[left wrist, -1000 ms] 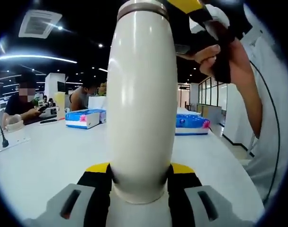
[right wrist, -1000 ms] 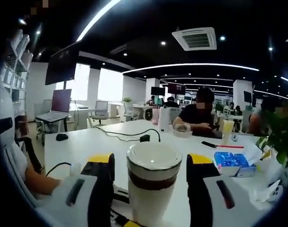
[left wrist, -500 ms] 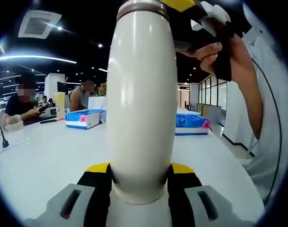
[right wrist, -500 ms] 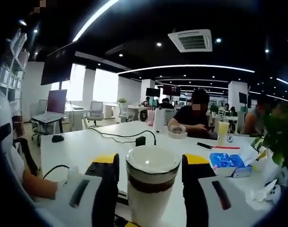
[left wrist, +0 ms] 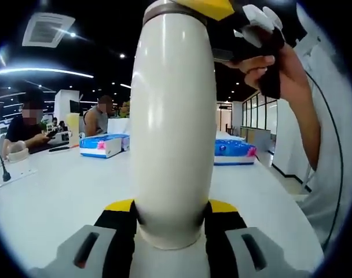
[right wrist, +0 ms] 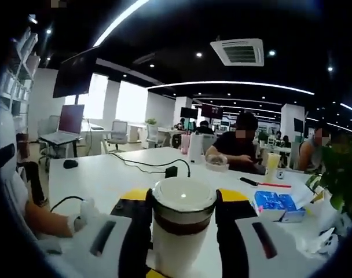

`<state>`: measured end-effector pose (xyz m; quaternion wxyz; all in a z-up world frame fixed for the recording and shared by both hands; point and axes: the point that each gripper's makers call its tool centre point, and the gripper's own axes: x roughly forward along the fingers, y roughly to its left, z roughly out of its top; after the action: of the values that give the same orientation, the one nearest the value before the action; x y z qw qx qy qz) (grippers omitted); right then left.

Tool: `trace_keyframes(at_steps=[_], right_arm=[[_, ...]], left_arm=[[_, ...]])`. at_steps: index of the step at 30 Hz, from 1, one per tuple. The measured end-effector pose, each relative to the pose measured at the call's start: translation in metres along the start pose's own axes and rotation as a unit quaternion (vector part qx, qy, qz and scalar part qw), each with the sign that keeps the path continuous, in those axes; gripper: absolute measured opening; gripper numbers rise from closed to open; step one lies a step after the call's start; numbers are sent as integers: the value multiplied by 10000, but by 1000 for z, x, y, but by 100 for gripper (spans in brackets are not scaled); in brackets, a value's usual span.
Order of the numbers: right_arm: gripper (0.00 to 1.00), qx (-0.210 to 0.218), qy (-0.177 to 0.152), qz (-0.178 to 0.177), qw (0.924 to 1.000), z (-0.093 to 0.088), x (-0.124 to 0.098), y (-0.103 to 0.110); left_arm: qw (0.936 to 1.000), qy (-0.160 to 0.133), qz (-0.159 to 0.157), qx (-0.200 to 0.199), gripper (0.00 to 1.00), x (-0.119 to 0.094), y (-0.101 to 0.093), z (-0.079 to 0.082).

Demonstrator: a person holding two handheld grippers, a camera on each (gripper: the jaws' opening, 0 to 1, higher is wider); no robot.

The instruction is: Grasp the water cup twist off the cup lid place the cup lid on the table

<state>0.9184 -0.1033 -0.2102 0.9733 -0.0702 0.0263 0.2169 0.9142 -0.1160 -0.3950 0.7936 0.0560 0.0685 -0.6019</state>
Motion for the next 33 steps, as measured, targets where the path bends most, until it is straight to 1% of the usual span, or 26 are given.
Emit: trace_keyframes(at_steps=[6,12,14,17,24,28,29,33], right_arm=[[45,78,-81,234,9997,0,0,0],[45,54,-285,644,9975,1,0,2],[45,113,-280,761,9966,1,0,2],[45,141,-258,853,9959,1,0,2],[44,189,-336,1058,9936,0,0,3],[44,234,-392,1204,9917,0,0,3],[44,224,-427,1287,9905,0,0,4],[44,259,-437,1421,9885,0,1,4]], left_arm=[[10000,-4,0,20,48,0,0,0],[10000,-6,1,39,48,-1,0,0],[10000,-6,2,42,48,-1,0,0],[10000,-6,2,47,48,-1,0,0],[10000,-7,6,56,48,-1,0,0],[10000,-7,8,62,48,-1,0,0],[10000,-7,9,61,48,-1,0,0],[10000,-9,11,65,48,-1,0,0]])
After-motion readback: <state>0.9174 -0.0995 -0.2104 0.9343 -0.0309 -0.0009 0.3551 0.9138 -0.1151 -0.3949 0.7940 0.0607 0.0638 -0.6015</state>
